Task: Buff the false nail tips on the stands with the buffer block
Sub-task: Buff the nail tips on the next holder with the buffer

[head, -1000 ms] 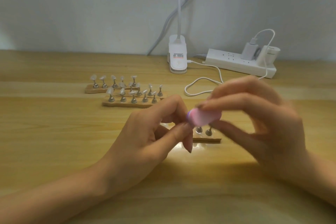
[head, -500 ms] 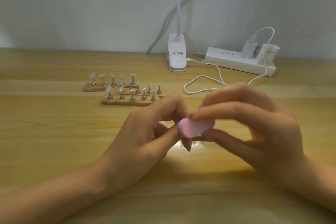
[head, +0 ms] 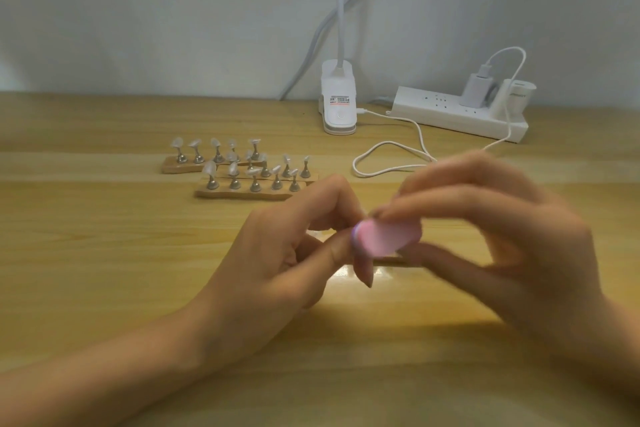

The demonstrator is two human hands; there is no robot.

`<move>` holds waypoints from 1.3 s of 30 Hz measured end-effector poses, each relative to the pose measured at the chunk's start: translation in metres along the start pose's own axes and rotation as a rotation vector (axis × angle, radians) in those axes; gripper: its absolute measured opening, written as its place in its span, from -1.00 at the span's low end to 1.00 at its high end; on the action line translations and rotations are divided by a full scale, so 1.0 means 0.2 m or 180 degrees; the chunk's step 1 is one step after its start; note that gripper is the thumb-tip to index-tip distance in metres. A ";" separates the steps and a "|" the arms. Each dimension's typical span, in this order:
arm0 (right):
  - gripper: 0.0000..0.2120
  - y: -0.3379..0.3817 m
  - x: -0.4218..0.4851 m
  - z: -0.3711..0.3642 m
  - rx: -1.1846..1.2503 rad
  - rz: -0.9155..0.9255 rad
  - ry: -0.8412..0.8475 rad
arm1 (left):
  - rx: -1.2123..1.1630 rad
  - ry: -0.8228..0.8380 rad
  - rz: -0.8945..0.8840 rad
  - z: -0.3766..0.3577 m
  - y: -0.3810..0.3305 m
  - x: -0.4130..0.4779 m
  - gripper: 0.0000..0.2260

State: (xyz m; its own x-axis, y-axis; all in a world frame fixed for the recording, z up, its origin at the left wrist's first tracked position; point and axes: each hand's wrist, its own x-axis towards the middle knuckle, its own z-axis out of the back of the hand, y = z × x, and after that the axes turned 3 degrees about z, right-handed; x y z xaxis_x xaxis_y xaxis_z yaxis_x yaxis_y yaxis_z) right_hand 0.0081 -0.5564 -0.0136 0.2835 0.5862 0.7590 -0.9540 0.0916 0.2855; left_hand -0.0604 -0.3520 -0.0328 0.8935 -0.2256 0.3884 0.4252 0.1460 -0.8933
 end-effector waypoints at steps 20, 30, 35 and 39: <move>-0.78 -0.05 -0.01 -0.01 0.0438 -0.0322 -0.0202 | -0.0192 0.0126 0.0014 -0.01 0.00 0.00 -0.89; -0.78 -0.03 -0.01 -0.01 0.0633 -0.0584 -0.0351 | -0.0153 0.0054 -0.0002 -0.01 0.00 -0.01 -0.85; -0.77 -0.01 0.00 -0.01 0.0629 -0.0430 -0.0070 | -0.0101 0.0029 0.0032 0.00 0.01 0.00 -0.87; -0.78 0.01 0.00 -0.02 0.0614 -0.0323 -0.0071 | -0.0088 0.0077 0.0040 0.00 0.00 0.00 -0.86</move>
State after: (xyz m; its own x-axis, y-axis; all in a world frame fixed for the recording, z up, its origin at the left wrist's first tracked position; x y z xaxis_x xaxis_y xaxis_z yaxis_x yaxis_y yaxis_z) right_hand 0.0060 -0.5522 -0.0152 0.3813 0.5637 0.7327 -0.8846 -0.0076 0.4662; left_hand -0.0610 -0.3517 -0.0335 0.8947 -0.2473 0.3719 0.4096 0.1223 -0.9040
